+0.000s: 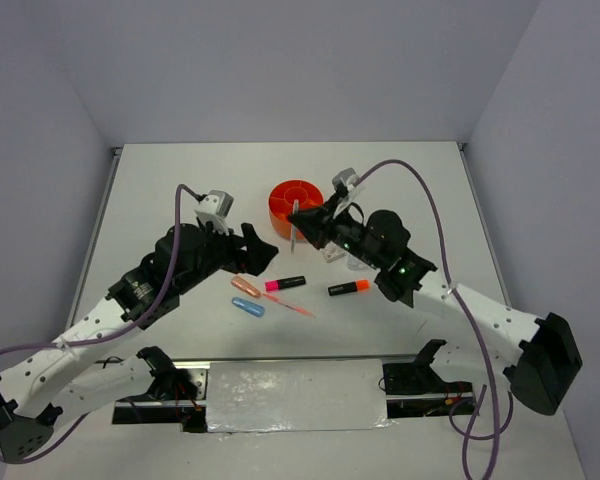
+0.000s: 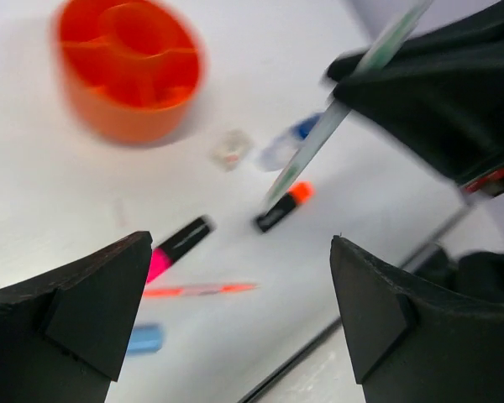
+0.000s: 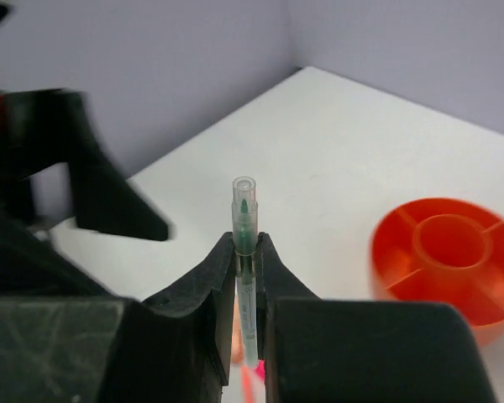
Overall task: Sort the stationery into containers
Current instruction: Place the pen in the storage box.
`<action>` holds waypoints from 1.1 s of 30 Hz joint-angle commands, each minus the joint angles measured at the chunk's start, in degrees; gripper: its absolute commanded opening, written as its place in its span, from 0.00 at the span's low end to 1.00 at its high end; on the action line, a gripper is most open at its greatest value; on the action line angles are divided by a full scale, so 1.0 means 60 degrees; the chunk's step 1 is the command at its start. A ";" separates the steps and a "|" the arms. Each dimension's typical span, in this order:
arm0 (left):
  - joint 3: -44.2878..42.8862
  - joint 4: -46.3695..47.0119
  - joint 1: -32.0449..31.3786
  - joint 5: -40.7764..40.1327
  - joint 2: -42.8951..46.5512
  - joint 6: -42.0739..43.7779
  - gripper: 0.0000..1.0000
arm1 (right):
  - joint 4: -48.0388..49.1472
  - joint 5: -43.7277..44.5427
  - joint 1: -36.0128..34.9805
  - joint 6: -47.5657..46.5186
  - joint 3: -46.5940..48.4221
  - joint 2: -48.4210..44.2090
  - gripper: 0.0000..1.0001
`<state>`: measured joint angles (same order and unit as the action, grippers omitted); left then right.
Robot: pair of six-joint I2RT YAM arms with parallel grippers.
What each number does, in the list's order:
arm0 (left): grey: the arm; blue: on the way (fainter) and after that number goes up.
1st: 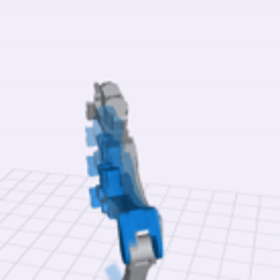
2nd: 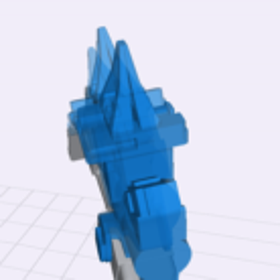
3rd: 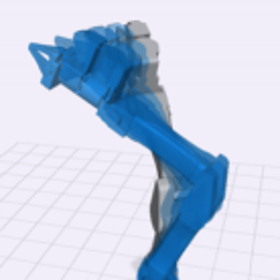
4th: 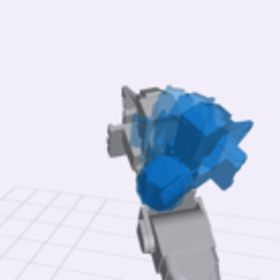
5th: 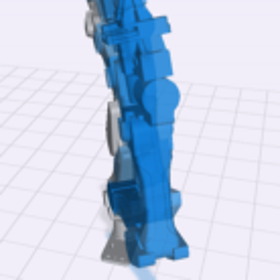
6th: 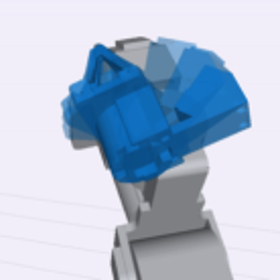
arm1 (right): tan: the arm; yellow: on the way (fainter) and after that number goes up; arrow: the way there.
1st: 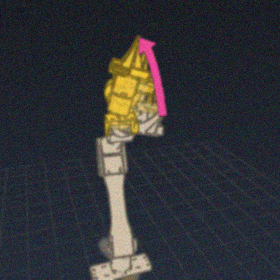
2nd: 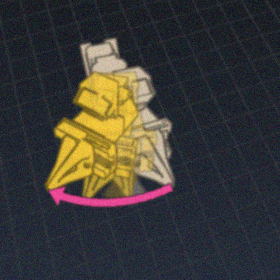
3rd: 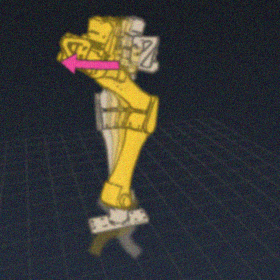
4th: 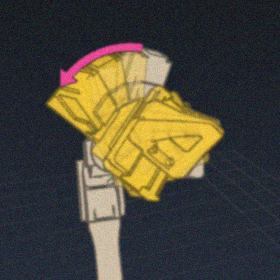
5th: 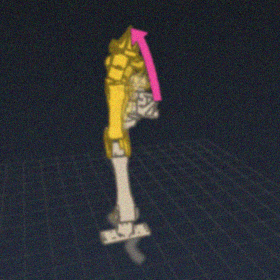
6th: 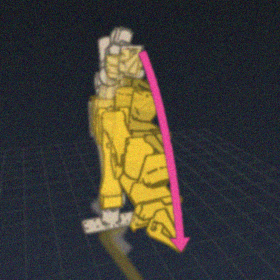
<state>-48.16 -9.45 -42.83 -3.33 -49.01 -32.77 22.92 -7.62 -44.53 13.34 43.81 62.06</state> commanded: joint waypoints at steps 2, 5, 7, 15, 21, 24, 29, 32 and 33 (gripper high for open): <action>-0.0879 -0.3899 0.0063 -0.2916 0.0097 -0.0457 0.99 | 0.0941 0.0844 0.0667 -0.1738 0.1352 0.1661 0.00; -0.0792 -0.4268 0.0048 -0.2727 0.0405 -0.0353 0.99 | 0.1204 0.0874 0.1166 -0.2048 0.2174 0.2881 0.00; -0.0675 -0.4488 0.0048 -0.2594 0.0800 -0.0353 0.99 | 0.1597 0.0481 0.1430 -0.2136 0.2570 0.3684 0.00; -0.0132 -0.4372 -0.0214 -0.1920 0.2016 -0.0207 0.99 | 0.2097 -0.0576 0.2265 -0.2385 0.3772 0.5519 0.00; -0.0088 -0.4298 -0.0303 -0.1744 0.1871 -0.0206 0.99 | 0.2303 -0.1044 0.2544 -0.1963 0.4182 0.5931 0.00; -0.0117 -0.4343 -0.0376 -0.1818 0.1841 -0.0250 0.99 | 0.2538 -0.1220 0.2632 -0.1829 0.4211 0.5901 0.00; -0.0059 -0.4299 -0.0391 -0.1715 0.1899 -0.0207 0.99 | 0.2654 -0.1411 0.2735 -0.1609 0.4154 0.5843 0.00; -0.0044 -0.4269 -0.0406 -0.1686 0.1943 -0.0207 0.99 | 0.2451 -0.1265 0.2749 -0.1784 0.4415 0.6091 0.00; -0.0044 -0.4269 -0.0406 -0.1686 0.1958 -0.0207 0.99 | 0.2247 -0.1221 0.2749 -0.1930 0.4533 0.6338 0.00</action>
<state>-48.69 -36.45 -44.84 -14.13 -38.00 -34.63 34.68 -14.68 -28.38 2.85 67.18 98.10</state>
